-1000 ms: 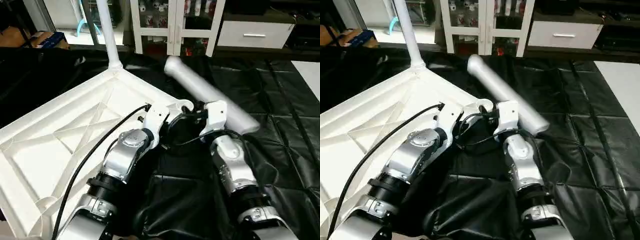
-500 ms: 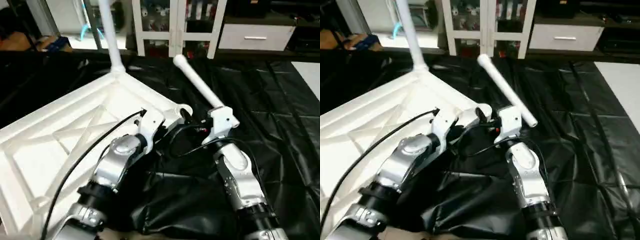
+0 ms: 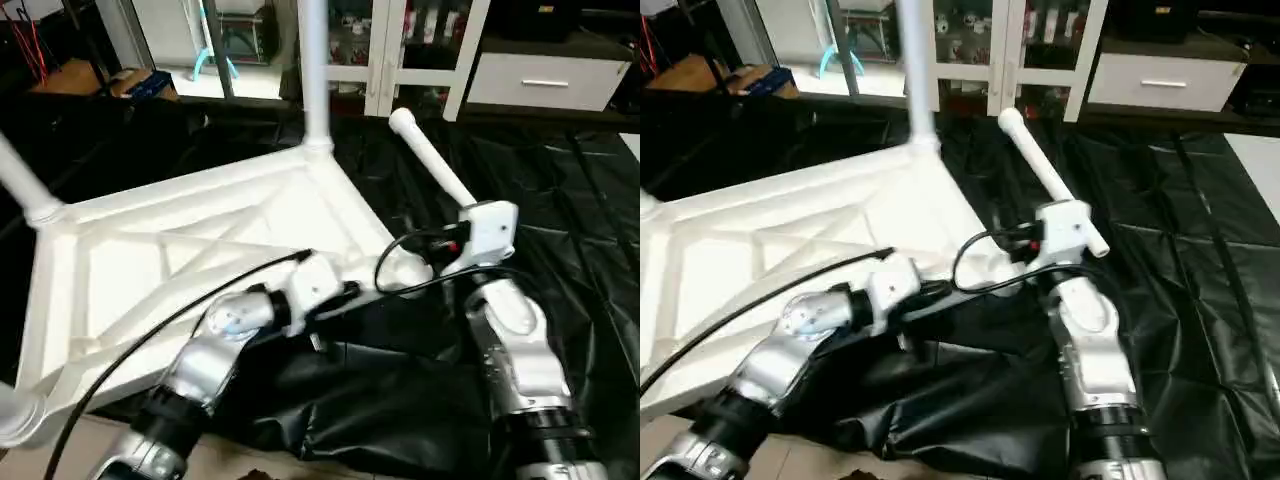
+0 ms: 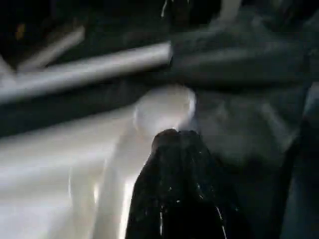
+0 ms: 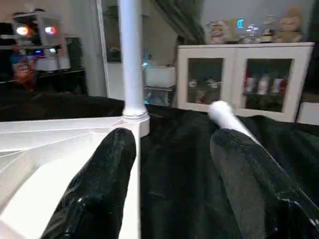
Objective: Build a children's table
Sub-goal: Insert table leg to table base
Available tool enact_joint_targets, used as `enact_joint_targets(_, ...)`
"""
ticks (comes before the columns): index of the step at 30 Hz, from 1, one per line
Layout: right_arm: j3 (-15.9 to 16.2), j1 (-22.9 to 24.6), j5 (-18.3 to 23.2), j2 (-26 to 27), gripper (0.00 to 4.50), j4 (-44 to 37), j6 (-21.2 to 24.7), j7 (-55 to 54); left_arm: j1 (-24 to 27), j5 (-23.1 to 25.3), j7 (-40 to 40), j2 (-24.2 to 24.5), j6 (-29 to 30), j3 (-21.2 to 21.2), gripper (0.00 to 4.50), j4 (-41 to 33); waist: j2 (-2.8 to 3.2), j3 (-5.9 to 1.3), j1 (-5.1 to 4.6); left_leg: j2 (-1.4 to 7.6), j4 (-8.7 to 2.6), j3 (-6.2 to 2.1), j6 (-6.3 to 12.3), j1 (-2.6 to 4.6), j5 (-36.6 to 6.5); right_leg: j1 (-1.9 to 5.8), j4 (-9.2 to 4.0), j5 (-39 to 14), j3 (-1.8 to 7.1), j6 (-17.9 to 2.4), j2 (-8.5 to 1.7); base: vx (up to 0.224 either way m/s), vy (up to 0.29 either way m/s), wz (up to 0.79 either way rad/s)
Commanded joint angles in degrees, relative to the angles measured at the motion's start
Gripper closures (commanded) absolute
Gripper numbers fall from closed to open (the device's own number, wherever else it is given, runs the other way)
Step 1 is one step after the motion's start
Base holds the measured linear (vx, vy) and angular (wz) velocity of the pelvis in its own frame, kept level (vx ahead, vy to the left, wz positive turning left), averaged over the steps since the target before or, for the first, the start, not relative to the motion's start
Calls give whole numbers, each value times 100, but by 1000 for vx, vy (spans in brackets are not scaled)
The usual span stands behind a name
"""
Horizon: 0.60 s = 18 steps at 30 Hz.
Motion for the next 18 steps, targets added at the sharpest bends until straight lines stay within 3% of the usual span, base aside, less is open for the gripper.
enact_joint_targets(1,-83,107,90,-17,177,-174,126,-51,-42,8,-97,72,-222,44,450,145,-1,-353,-56,140,-460,-68,226,154,-195,281,-335,1843,120,-1346,-167,0,0,0)
enact_joint_targets(5,-145,323,206,50,177,-497,351,-137,-284,-268,-29,-36,-274,397,450,416,114,-338,-190,139,-499,-82,122,157,-725,281,-377,1358,117,-1415,-184,0,0,0)
enact_joint_targets(6,-136,343,241,53,177,-566,404,-136,-310,-377,-9,-80,-210,480,450,446,108,-327,-234,140,-508,-81,140,145,-796,288,-393,1215,116,-1472,-182,0,0,0)
enact_joint_targets(10,-203,304,271,40,177,-727,716,-270,-493,-984,457,-358,520,1076,450,579,108,-322,-299,134,-492,-65,257,136,-722,275,-399,1055,119,-1585,-175,0,0,0)
enact_joint_targets(11,-260,254,265,42,177,-760,801,-358,-602,-1110,799,-439,724,1329,450,692,140,-324,-303,130,-484,-70,317,144,-680,266,-410,986,114,-1627,-178,0,0,0)
enact_joint_targets(12,-265,245,274,43,177,-763,819,-361,-617,-1132,840,-446,780,1361,450,703,123,-329,-318,122,-479,-74,351,138,-657,268,-425,969,112,-1621,-172,0,0,0)
enact_joint_targets(14,-389,-53,212,47,177,-786,1029,-684,-978,-1364,1847,-530,1889,1968,450,1026,175,-335,-335,111,-461,-70,358,152,-571,257,-400,1058,105,-1637,-159,0,0,0)
enact_joint_targets(15,-385,-165,118,39,177,-793,1191,-835,-1060,-1389,2025,-519,2112,2073,450,1080,189,-339,-348,83,-439,-83,333,165,-467,253,-392,1119,93,-1626,-139,0,0,0)
enact_joint_targets(16,-372,-244,32,27,177,-805,1322,-948,-1110,-1386,2144,-509,2195,2135,450,1110,163,-344,-352,72,-438,-86,386,136,-351,282,-408,1111,91,-1593,-145,0,0,0)
enact_joint_targets(17,-339,-330,-35,-23,177,-853,1467,-982,-1173,-1354,2403,-523,2195,2236,450,1146,203,-339,-352,70,-431,-82,406,139,-304,270,-410,1117,90,-1586,-139,0,0,0)
enact_joint_targets(18,-323,-348,-38,-47,177,-870,1490,-955,-1193,-1327,2491,-527,2173,2260,450,1161,198,-348,-349,71,-422,-81,439,135,-277,280,-418,1152,89,-1565,-137,0,0,0)
